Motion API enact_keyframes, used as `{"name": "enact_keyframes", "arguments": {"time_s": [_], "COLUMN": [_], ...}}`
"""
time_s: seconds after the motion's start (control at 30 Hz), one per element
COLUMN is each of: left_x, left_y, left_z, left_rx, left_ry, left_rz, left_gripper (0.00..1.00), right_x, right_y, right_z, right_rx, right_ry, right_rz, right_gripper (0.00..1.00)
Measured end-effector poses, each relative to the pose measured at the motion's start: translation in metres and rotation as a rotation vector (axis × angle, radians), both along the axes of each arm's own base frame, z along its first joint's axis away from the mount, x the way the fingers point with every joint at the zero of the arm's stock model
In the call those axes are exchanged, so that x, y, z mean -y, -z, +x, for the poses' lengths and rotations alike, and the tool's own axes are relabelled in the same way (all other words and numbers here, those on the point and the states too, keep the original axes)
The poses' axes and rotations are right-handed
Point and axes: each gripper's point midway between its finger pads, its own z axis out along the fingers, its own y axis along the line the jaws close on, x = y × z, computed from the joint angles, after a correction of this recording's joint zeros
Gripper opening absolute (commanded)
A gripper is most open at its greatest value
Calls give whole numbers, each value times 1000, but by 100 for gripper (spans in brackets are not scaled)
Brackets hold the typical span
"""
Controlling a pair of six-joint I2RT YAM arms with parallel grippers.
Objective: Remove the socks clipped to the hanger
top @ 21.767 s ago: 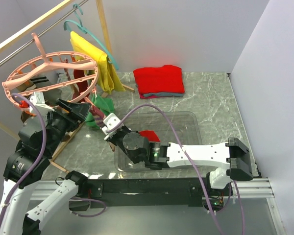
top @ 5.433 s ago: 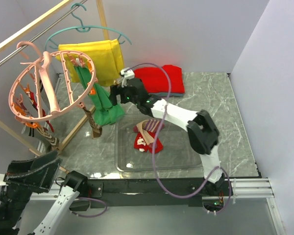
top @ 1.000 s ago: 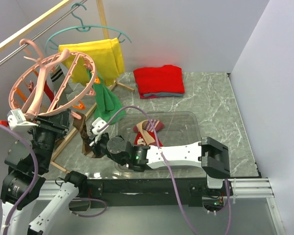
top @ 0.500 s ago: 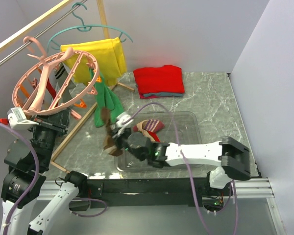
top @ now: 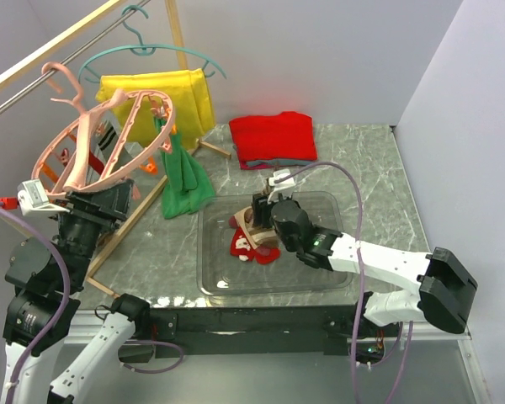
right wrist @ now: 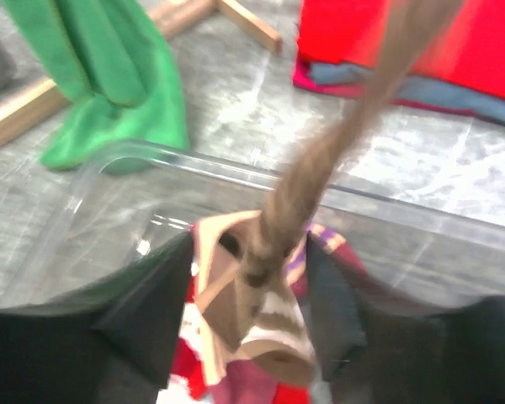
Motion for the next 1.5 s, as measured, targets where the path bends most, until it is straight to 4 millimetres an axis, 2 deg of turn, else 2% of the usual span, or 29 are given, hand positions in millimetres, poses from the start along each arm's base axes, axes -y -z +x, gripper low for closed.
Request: {"name": "enact_keyframes", "arguments": {"time_s": [0.07, 0.1, 0.13, 0.27, 0.4, 0.5, 0.63, 0.77, 0.87, 1.0, 1.13, 1.3, 1.4, 1.5], "left_x": [3, 5, 7, 15, 22, 27, 28, 17, 3, -14, -26, -32, -37, -38], "left_y": [-2, -2, -3, -4, -12, -22, -29, -38, -48, -53, -49, -33, -19, -7], "left_z": [-1, -2, -2, -8, -19, -33, -56, -86, -114, -139, -150, -148, -143, -137], "left_rx": [9, 13, 16, 24, 47, 85, 132, 179, 235, 269, 258, 202, 166, 128], "left_ry": [19, 29, 41, 96, 154, 208, 253, 256, 235, 192, 151, 119, 87, 68], "left_rz": [7, 11, 16, 47, 70, 75, 72, 61, 45, 34, 39, 47, 48, 54], "left_gripper": [71, 75, 77, 84, 86, 85, 83, 81, 80, 79, 79, 75, 74, 75], "right_x": [8, 10, 11, 5, -17, -54, -117, -182, -237, -298, -351, -390, -391, -378], "right_y": [8, 11, 13, 14, 0, -20, -34, -32, -29, -27, -35, -40, -28, -6], "right_z": [2, 3, 2, -2, -9, -22, -60, -104, -126, -135, -133, -127, -124, -122], "right_rx": [-24, -33, -43, -67, -61, -30, 20, 54, 77, 93, 115, 150, 138, 100], "right_ry": [14, 17, 16, -23, -101, -219, -407, -583, -682, -751, -797, -828, -820, -797], "right_rz": [-30, -36, -43, -48, 6, 89, 189, 262, 303, 345, 384, 352, 305, 257], "right_gripper": [92, 93, 100, 100, 100, 100, 100, 100, 100, 100, 100, 100, 100, 100]}}
